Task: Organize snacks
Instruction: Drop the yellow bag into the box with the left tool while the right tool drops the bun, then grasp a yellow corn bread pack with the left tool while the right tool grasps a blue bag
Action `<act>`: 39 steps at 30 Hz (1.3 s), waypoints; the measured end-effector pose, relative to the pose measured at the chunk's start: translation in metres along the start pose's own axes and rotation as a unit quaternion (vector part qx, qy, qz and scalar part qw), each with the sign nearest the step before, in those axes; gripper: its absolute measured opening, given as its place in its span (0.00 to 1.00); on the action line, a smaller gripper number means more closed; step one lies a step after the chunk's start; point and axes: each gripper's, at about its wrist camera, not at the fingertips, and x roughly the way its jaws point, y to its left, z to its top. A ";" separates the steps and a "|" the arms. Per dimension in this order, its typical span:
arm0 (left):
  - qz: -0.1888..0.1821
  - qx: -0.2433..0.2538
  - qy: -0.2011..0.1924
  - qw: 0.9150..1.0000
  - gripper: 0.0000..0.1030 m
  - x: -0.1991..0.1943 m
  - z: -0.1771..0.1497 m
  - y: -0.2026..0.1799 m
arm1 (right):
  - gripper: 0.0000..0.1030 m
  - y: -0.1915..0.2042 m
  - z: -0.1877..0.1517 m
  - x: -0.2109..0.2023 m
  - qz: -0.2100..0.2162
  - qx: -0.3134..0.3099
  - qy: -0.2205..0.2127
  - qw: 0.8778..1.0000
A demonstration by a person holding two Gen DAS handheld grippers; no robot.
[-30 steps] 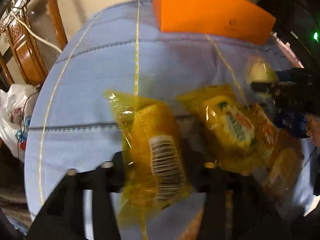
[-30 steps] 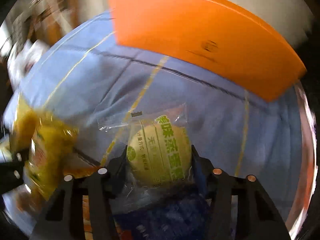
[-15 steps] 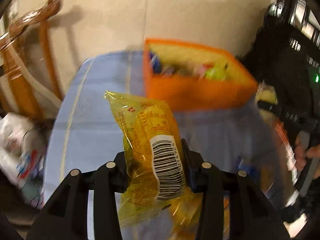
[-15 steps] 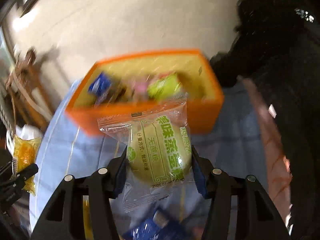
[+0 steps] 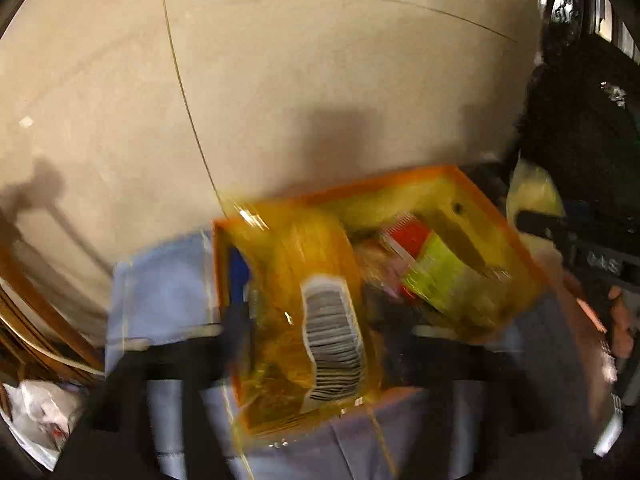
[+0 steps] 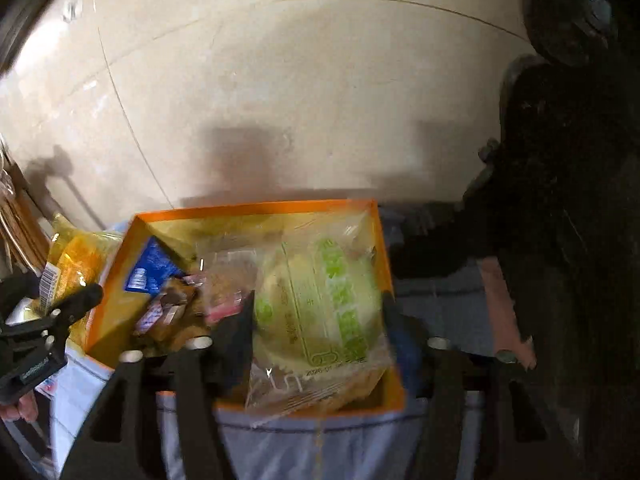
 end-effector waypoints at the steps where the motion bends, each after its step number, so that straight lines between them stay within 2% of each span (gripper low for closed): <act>1: 0.048 0.005 0.001 0.999 0.96 0.015 0.000 0.000 | 0.96 -0.001 -0.001 0.002 -0.026 -0.003 -0.003 1.000; 2: 0.072 0.018 0.024 0.997 0.96 0.023 -0.003 -0.003 | 0.96 -0.004 -0.008 0.000 -0.039 0.001 -0.005 0.999; 3: 0.072 0.037 0.053 0.995 0.96 0.029 -0.008 -0.006 | 0.96 -0.007 -0.017 -0.007 -0.025 0.006 -0.004 1.000; 5: 0.051 0.045 0.051 0.996 0.96 0.023 -0.022 -0.008 | 0.96 -0.010 -0.038 -0.022 0.000 0.009 -0.003 1.000; 8: 0.049 0.036 0.045 0.997 0.96 -0.003 -0.059 -0.005 | 0.96 -0.010 -0.080 -0.051 -0.009 -0.010 0.006 1.000; 11: 0.042 -0.002 0.064 0.997 0.96 -0.032 -0.116 -0.007 | 0.97 0.000 -0.150 -0.074 -0.016 0.010 0.040 0.999; 13: 0.028 -0.036 0.076 0.996 0.96 -0.050 -0.163 -0.008 | 0.96 0.016 -0.191 -0.075 0.003 0.025 0.076 0.997; 16: 0.040 -0.082 0.095 0.991 0.96 -0.047 -0.220 -0.014 | 0.96 0.043 -0.241 -0.066 0.049 0.039 0.136 0.989; 17: 0.039 -0.095 0.109 0.989 0.96 -0.042 -0.233 -0.017 | 0.96 0.052 -0.257 -0.059 0.024 0.040 0.146 0.988; 18: 0.030 -0.107 0.139 0.984 0.96 -0.033 -0.248 -0.021 | 0.96 0.058 -0.263 -0.053 0.000 0.027 0.148 0.989; 19: 0.016 -0.111 0.151 0.982 0.96 -0.027 -0.259 -0.024 | 0.96 0.065 -0.271 -0.049 -0.021 0.003 0.147 0.989; 21: 0.022 -0.109 0.151 0.982 0.96 -0.026 -0.274 -0.029 | 0.96 0.074 -0.286 -0.041 -0.063 -0.027 0.147 0.987; 23: 0.033 -0.092 0.142 0.985 0.96 -0.025 -0.286 -0.038 | 0.97 0.066 -0.298 -0.037 -0.042 0.028 0.147 0.988; 26: 0.023 -0.083 0.151 0.985 0.96 -0.029 -0.295 -0.044 | 0.97 0.057 -0.306 -0.033 -0.024 0.092 0.149 0.984; 28: 0.013 -0.089 0.173 0.981 0.96 -0.022 -0.302 -0.047 | 0.97 0.056 -0.307 -0.031 -0.021 0.098 0.147 0.984; 30: 0.007 -0.119 0.171 0.978 0.96 -0.021 -0.306 -0.039 | 0.97 0.055 -0.306 -0.032 -0.019 0.099 0.148 0.984; 34: 0.009 -0.105 0.146 0.984 0.96 -0.024 -0.312 -0.043 | 0.95 0.056 -0.305 -0.031 -0.020 0.096 0.142 0.985; 35: 0.005 -0.107 0.131 0.986 0.93 -0.027 -0.315 -0.043 | 0.90 0.059 -0.304 -0.032 -0.015 0.089 0.137 0.986; 36: 0.002 -0.102 0.120 0.987 0.72 -0.032 -0.314 -0.044 | 0.71 0.065 -0.305 -0.035 -0.004 0.077 0.130 0.988; 37: -0.011 -0.091 0.115 0.989 0.48 -0.038 -0.314 -0.047 | 0.62 0.072 -0.302 -0.039 0.006 0.058 0.132 0.990; 38: -0.022 -0.083 0.120 0.989 0.46 -0.042 -0.310 -0.047 | 0.59 0.077 -0.299 -0.041 0.019 0.038 0.145 0.988; 39: -0.050 -0.086 0.132 0.986 0.40 -0.044 -0.309 -0.045 | 0.53 0.074 -0.295 -0.042 0.027 0.039 0.156 0.987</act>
